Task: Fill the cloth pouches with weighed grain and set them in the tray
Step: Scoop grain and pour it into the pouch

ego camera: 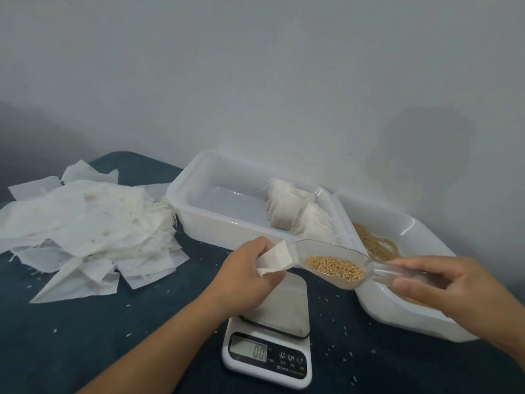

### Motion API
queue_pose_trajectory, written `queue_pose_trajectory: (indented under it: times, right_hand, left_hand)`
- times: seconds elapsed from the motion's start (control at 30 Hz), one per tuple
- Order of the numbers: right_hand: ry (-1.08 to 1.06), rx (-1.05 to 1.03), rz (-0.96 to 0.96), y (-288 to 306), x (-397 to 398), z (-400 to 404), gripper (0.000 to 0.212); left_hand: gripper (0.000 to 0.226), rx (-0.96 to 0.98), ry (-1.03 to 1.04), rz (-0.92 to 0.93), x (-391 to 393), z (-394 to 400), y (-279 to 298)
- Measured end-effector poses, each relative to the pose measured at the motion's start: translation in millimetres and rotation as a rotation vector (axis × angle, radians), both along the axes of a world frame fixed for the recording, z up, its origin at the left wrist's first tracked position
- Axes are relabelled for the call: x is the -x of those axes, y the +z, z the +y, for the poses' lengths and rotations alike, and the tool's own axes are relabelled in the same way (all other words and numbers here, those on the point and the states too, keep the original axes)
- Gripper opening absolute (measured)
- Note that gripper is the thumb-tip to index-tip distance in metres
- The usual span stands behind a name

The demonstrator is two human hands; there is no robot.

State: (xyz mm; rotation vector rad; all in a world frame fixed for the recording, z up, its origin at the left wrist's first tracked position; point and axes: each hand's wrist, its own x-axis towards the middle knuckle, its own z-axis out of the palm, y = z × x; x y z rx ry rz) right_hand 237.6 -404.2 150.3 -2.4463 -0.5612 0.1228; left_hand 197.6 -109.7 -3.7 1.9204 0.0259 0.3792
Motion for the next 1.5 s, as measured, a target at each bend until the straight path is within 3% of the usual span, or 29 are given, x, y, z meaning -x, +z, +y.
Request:
queue_pose_trajectory:
  times: [0.13,0.3,0.53,0.8,1.5]
  right_hand:
    - [0.046,0.099,-0.004,8,-3,-6,0.056]
    - [0.072,0.175,0.028,23,1,8,0.035]
    - [0.141,0.231,-0.031,47,4,30,0.031]
    - [0.151,0.289,-0.025,59,1,41,0.036]
    - [0.184,0.474,-0.322,83,16,46,0.039]
  left_hand:
    - [0.019,0.005,-0.006,-0.032,0,1,-1]
    - [0.023,-0.123,-0.032,-0.037,0,0,-4]
    - [0.024,-0.176,-0.098,-0.036,2,-2,-3]
    - [0.024,-0.130,-0.150,-0.042,5,-5,-1]
    - [0.017,0.058,-0.138,-0.013,1,-6,-3]
